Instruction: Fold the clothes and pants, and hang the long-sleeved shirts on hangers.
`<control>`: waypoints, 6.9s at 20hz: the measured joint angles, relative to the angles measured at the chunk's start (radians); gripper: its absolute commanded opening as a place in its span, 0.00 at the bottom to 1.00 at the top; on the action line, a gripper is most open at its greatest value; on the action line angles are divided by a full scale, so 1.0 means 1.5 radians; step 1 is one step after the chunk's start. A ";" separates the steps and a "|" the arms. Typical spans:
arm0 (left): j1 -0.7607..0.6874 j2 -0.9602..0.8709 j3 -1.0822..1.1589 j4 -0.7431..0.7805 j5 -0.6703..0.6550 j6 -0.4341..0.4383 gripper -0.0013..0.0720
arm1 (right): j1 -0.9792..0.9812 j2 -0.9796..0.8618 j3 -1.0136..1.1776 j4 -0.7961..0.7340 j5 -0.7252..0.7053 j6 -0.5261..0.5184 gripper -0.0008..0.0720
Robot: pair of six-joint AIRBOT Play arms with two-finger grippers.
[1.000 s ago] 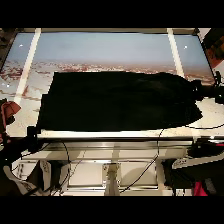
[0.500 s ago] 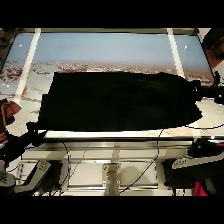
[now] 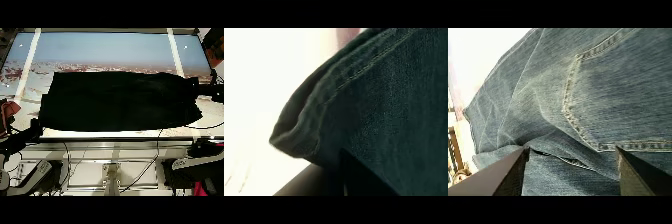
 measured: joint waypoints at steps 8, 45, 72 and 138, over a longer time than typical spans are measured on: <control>-0.123 0.000 0.060 -0.021 0.000 0.019 0.04 | 0.015 0.002 -0.003 -0.058 0.040 0.001 0.09; -0.158 0.000 0.086 -0.025 0.001 0.050 0.04 | -0.412 0.181 -0.396 -0.051 -0.036 -0.024 0.87; -0.158 0.040 0.166 0.047 -0.101 0.067 0.03 | -0.373 0.262 -0.347 -0.136 -0.006 -0.035 0.09; -1.056 -0.574 0.767 -0.092 0.236 -0.257 0.03 | -0.256 0.113 -0.319 0.002 -0.186 0.086 0.75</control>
